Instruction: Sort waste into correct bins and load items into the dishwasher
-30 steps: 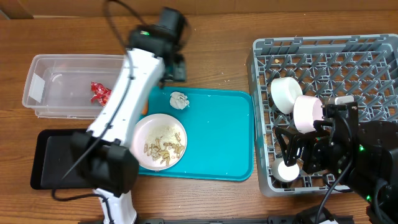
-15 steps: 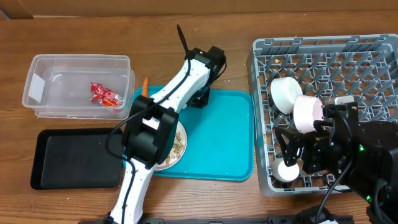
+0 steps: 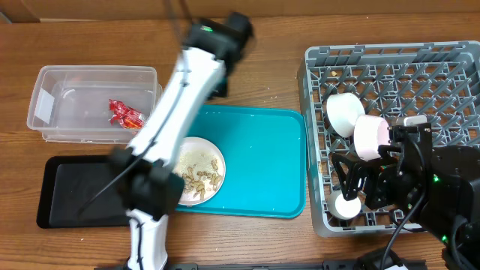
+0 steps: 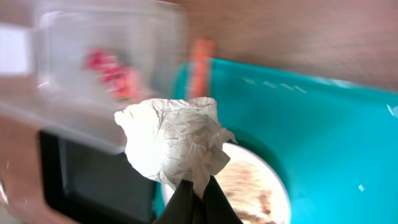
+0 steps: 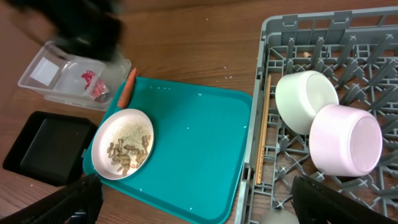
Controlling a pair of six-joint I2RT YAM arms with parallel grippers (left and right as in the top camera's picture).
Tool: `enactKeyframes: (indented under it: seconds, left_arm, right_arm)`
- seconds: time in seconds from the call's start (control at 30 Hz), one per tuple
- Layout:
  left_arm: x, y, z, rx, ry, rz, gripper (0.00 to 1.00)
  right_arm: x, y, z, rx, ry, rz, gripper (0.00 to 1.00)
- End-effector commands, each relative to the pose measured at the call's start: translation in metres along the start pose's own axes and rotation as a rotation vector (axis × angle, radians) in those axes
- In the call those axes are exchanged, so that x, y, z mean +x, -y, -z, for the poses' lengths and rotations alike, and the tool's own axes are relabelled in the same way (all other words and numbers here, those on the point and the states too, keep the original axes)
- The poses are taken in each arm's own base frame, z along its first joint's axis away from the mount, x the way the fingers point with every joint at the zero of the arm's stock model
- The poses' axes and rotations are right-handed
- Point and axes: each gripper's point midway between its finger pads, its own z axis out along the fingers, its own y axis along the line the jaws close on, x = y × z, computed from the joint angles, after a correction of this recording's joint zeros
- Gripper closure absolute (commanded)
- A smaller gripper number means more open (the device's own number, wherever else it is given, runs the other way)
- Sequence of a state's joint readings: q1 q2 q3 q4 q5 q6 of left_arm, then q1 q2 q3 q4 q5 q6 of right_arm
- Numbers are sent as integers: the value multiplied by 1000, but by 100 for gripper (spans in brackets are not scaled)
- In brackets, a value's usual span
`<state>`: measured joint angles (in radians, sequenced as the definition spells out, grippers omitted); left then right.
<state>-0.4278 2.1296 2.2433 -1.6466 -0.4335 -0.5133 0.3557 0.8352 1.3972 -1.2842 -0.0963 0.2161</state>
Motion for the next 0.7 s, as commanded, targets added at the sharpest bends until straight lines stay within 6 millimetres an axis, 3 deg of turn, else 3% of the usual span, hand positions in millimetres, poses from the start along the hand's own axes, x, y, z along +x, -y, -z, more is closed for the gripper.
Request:
enactKeyframes:
  seconds: [0.0, 0.13, 0.27, 0.3, 0.43, 0.57, 0.67]
  left_arm:
    - [-11, -83, 6, -59, 10, 287, 96]
    - [-3, -99, -28, 24, -134, 375, 93]
    - [8, -102, -62, 71, -245, 398, 75]
    - [7, -101, -64, 86, -248, 371, 66]
    - [3, -109, -42, 104, -189, 316, 29]
    - [3, -100, -1, 166, -90, 282, 28]
    - [5, -70, 21, 189, -31, 196, 28]
  right_arm:
    - [-4, -1, 5, -2, 22, -1, 0]
    - [-4, -1, 5, -2, 22, -1, 0]
    - [-4, -1, 5, -2, 22, -1, 0]
    - [-4, -1, 5, -2, 22, -1, 0]
    - [-4, -1, 5, -2, 22, -1, 0]
    - [-4, -1, 5, -2, 22, -1, 0]
    - [-4, -1, 5, -2, 22, -1, 0]
